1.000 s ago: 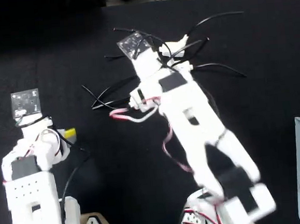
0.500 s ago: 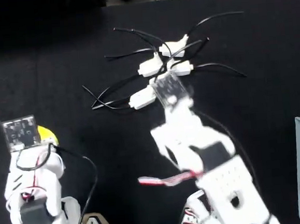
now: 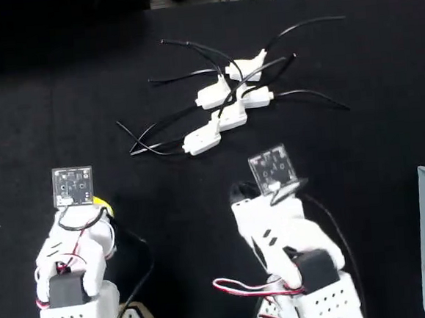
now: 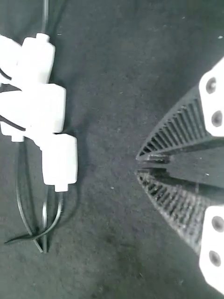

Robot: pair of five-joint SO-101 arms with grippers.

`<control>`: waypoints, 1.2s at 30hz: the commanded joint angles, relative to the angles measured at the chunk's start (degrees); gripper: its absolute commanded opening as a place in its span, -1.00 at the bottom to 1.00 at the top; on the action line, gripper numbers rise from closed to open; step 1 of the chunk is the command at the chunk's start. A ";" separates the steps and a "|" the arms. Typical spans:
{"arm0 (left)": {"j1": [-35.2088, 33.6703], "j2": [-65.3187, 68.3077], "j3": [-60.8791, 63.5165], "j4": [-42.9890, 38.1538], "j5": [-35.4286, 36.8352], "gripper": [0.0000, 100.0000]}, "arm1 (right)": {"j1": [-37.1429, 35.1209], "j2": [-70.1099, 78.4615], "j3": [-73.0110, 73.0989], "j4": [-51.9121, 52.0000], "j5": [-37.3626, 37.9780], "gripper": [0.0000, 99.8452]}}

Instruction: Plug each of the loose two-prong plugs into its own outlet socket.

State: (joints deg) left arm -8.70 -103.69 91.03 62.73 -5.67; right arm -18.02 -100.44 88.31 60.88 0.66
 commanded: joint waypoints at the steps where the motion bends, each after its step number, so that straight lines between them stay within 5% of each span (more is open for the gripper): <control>1: 0.84 -0.53 2.77 -0.35 0.35 -0.94 | 0.70 -8.48 6.20 -1.23 -0.18 -0.98; 9: 0.84 -0.53 6.29 -0.26 0.35 -0.94 | 0.62 -6.02 8.13 -1.93 -0.26 -0.98; 17: 0.40 -0.18 6.37 3.78 0.35 -0.94 | 0.62 -6.46 8.13 13.54 -0.09 -0.98; 22: 0.84 -0.35 6.37 10.02 0.70 -0.94 | 0.62 -6.64 8.13 13.19 -0.09 -0.98; 36: 0.75 -0.35 6.37 10.11 0.70 -0.94 | 0.62 -6.64 8.13 13.19 -0.09 -0.98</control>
State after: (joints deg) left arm -8.44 -103.60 96.31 72.48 -5.58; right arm -17.93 -103.25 96.40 73.54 0.66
